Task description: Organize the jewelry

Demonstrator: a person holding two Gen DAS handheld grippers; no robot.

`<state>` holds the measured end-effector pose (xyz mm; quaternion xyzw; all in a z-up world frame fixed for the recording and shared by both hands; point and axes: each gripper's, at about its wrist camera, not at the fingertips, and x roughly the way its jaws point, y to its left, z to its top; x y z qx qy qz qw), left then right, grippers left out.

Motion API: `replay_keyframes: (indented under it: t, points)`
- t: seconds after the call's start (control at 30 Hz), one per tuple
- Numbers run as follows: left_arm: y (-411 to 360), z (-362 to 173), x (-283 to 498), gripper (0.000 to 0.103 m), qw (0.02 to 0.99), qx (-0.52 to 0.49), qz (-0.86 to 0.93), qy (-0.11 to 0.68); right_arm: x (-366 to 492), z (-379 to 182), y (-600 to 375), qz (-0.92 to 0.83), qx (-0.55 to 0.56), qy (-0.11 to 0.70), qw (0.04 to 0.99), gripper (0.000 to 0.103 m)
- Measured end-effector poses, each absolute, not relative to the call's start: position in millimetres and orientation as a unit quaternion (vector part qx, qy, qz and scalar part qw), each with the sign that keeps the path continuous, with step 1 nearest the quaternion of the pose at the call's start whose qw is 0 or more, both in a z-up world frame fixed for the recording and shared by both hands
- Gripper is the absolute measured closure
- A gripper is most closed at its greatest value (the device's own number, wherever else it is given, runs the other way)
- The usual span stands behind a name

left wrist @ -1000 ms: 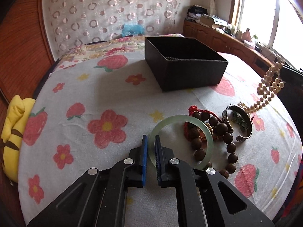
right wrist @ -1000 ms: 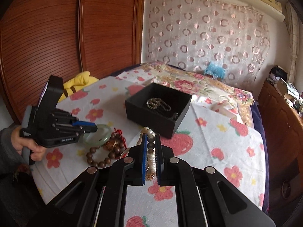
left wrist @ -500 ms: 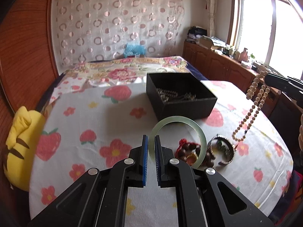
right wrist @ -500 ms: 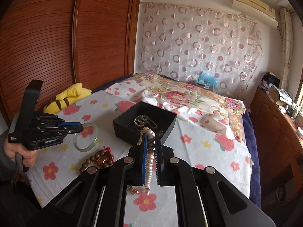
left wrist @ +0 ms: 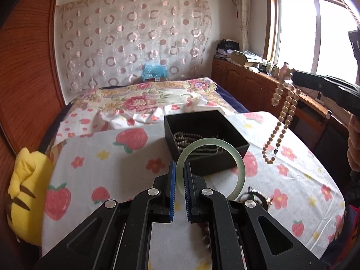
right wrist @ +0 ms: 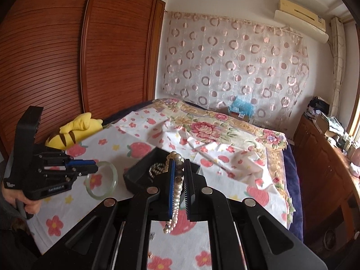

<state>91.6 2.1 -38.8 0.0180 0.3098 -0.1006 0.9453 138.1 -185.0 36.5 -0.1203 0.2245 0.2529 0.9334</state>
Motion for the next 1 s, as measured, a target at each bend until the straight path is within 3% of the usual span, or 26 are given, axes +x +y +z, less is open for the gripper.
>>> replay_keyframes:
  t: [0.37, 1.0]
  points:
    - [5, -23, 130, 0.097, 0.948, 0.025, -0.097, 0.302, 188, 58, -167, 0.267, -0.106, 0.203, 0.936, 0.094]
    - [-8, -44, 183, 0.097, 0.938, 0.044, -0.096, 0.331, 225, 2, -151, 0.299, -0.090, 0.253, 0.916, 0.094]
